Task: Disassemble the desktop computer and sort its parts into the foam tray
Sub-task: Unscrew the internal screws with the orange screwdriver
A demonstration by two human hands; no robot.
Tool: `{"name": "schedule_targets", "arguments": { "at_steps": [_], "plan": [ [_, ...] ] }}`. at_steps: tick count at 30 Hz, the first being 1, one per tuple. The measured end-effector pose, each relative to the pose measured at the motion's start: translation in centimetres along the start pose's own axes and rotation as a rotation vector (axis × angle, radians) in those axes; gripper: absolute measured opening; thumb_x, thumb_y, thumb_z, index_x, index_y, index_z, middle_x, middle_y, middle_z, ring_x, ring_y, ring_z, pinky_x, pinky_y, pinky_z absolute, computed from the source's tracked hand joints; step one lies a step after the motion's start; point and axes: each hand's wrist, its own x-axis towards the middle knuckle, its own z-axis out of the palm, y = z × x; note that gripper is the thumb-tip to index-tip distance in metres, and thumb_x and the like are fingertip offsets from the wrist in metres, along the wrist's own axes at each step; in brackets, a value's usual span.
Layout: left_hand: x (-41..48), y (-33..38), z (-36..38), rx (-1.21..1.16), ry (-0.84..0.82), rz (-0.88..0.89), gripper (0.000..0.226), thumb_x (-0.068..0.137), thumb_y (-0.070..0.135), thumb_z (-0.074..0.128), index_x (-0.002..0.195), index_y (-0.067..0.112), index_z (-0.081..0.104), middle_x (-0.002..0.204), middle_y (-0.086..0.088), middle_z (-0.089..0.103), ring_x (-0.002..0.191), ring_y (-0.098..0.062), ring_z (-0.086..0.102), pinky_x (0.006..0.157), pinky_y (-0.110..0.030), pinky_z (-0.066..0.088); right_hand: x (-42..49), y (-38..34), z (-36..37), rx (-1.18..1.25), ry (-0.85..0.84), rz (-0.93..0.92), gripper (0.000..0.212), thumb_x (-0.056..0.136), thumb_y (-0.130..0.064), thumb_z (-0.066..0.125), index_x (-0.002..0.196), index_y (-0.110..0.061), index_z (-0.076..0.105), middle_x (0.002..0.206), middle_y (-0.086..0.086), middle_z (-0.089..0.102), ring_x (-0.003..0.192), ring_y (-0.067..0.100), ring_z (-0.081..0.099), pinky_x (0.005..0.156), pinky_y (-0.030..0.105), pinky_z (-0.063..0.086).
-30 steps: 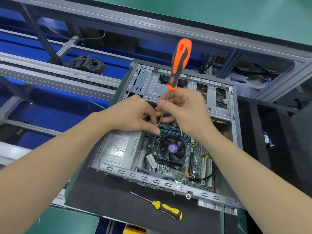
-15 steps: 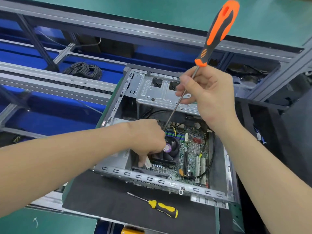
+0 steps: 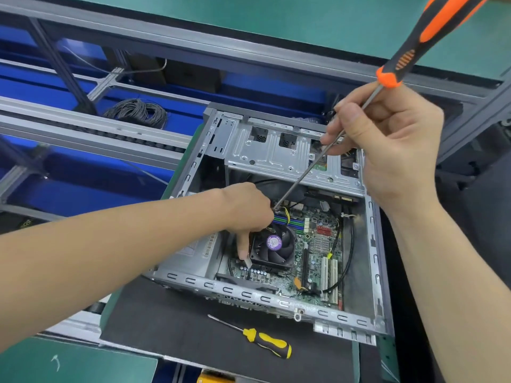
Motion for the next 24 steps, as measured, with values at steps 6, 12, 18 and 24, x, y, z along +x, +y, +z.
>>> {"name": "schedule_targets", "arguments": {
  "at_steps": [6, 12, 18, 24],
  "plan": [
    [-0.9, -2.9, -0.5, -0.262, 0.065, -0.051, 0.043, 0.083, 0.069, 0.066, 0.08, 0.026, 0.069, 0.075, 0.013, 0.065, 0.072, -0.011, 0.061, 0.058, -0.028, 0.049, 0.7, 0.0, 0.0, 0.056, 0.006, -0.035, 0.001, 0.101, -0.011, 0.067, 0.1, -0.011, 0.067, 0.078, 0.003, 0.073, 0.07, 0.034, 0.073, 0.058, 0.036, 0.059],
    [-4.5, -6.6, -1.3, -0.626, 0.355, -0.161, 0.019, 0.089, 0.054, 0.071, 0.088, 0.036, 0.076, 0.057, 0.025, 0.057, 0.058, 0.005, 0.055, 0.053, -0.015, 0.033, 0.6, 1.2, 1.0, 0.061, 0.006, 0.044, 0.002, 0.101, -0.006, 0.064, 0.099, -0.007, 0.065, 0.075, 0.0, 0.072, 0.067, 0.026, 0.073, 0.056, 0.034, 0.06],
    [-5.6, -6.6, -1.6, -1.097, 0.454, 0.039, 0.021, 0.093, 0.055, 0.068, 0.106, 0.041, 0.077, 0.051, 0.009, 0.031, 0.048, -0.008, 0.031, 0.056, -0.022, 0.029, 0.0, 2.5, 3.0, 0.117, -0.031, 0.144, 0.005, 0.101, -0.007, 0.063, 0.097, -0.009, 0.065, 0.075, 0.001, 0.072, 0.069, 0.028, 0.073, 0.057, 0.041, 0.062],
    [-5.8, -7.2, -0.8, -1.659, 0.491, 0.232, 0.031, 0.082, 0.016, 0.073, 0.112, 0.026, 0.074, 0.056, 0.003, 0.023, 0.049, -0.015, 0.021, 0.055, -0.035, 0.019, 0.0, 2.4, 4.2, 0.301, -0.131, 0.209, 0.003, 0.1, -0.01, 0.064, 0.099, -0.01, 0.067, 0.078, 0.006, 0.071, 0.069, 0.027, 0.073, 0.055, 0.036, 0.06]
  ]
}}
